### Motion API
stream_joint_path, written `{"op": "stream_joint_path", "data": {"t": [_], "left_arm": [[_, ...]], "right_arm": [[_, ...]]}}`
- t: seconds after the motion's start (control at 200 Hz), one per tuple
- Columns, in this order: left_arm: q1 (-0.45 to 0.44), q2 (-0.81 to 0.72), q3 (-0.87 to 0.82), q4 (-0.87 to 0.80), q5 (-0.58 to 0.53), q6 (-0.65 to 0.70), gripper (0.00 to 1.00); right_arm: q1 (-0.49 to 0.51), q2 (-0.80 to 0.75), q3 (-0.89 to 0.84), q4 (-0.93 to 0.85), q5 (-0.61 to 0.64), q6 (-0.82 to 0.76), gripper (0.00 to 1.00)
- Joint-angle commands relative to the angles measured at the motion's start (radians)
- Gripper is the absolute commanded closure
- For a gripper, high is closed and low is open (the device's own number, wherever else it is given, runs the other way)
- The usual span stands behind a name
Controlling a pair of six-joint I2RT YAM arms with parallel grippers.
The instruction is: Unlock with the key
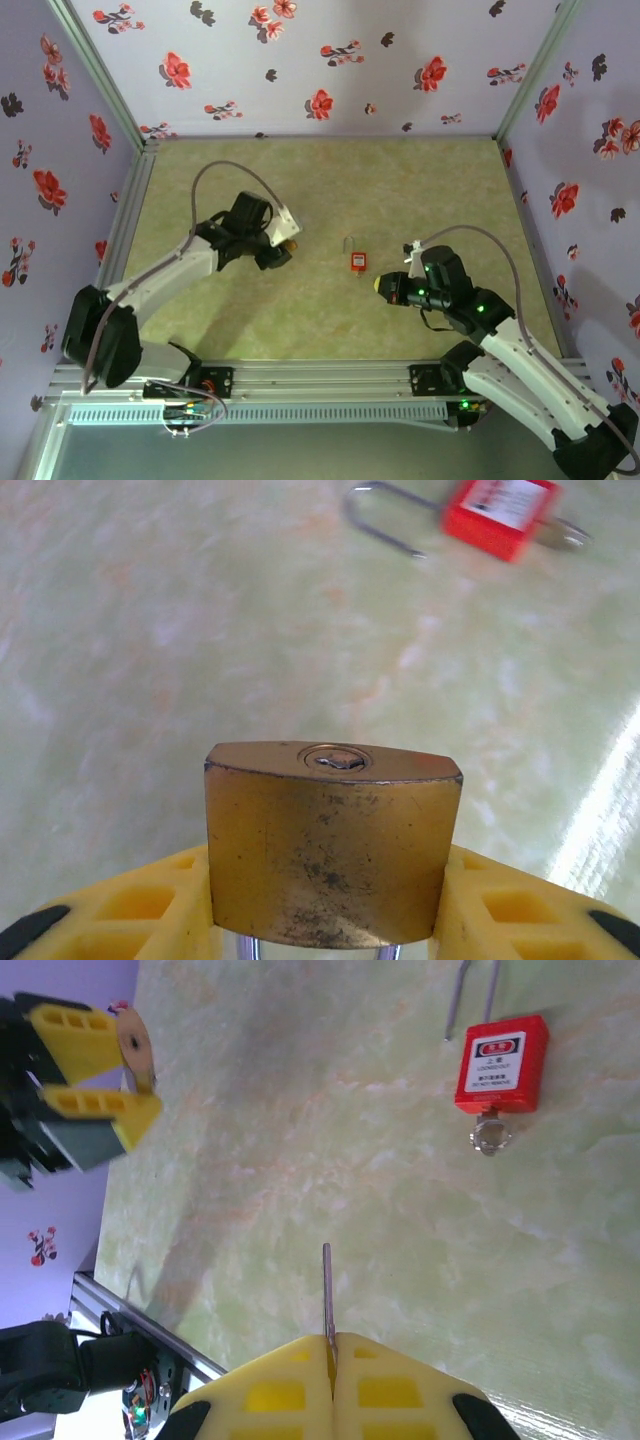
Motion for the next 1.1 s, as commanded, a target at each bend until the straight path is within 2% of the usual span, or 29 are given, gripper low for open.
{"op": "stream_joint_path", "data": {"t": [0.0, 0.27, 0.405, 0.47, 0.71, 0.965, 1.095], "left_arm": [[-0.053, -0.082, -0.048, 0.090, 0.045, 0.215, 0.94], [-0.152, -0.146, -0.090, 0.075, 0.046, 0.289, 0.96], [-0.184, -0.151, -0.109, 0.068, 0.046, 0.288, 0.96], [-0.221, -0.162, -0.116, 0.075, 0.039, 0.287, 0.97], [-0.300, -0.171, -0.109, 0.098, 0.013, 0.290, 0.99], [-0.304, -0.150, -0.116, 0.124, 0.013, 0.262, 0.99], [-0.304, -0.106, -0.114, 0.079, 0.012, 0.253, 0.98]], "right_arm": [[-0.007, 0.025, 0.044, -0.012, -0.052, -0.050, 1.00], [-0.005, 0.136, 0.018, 0.094, -0.187, -0.037, 1.00], [0.011, 0.129, -0.046, 0.286, -0.283, 0.050, 1.00], [0.031, 0.126, -0.047, 0.322, -0.301, 0.057, 1.00], [0.096, 0.173, -0.028, 0.328, -0.302, 0.021, 1.00], [0.101, 0.208, -0.045, 0.372, -0.291, 0.040, 1.00], [0.099, 0.205, -0.040, 0.294, -0.212, 0.025, 1.00]]}}
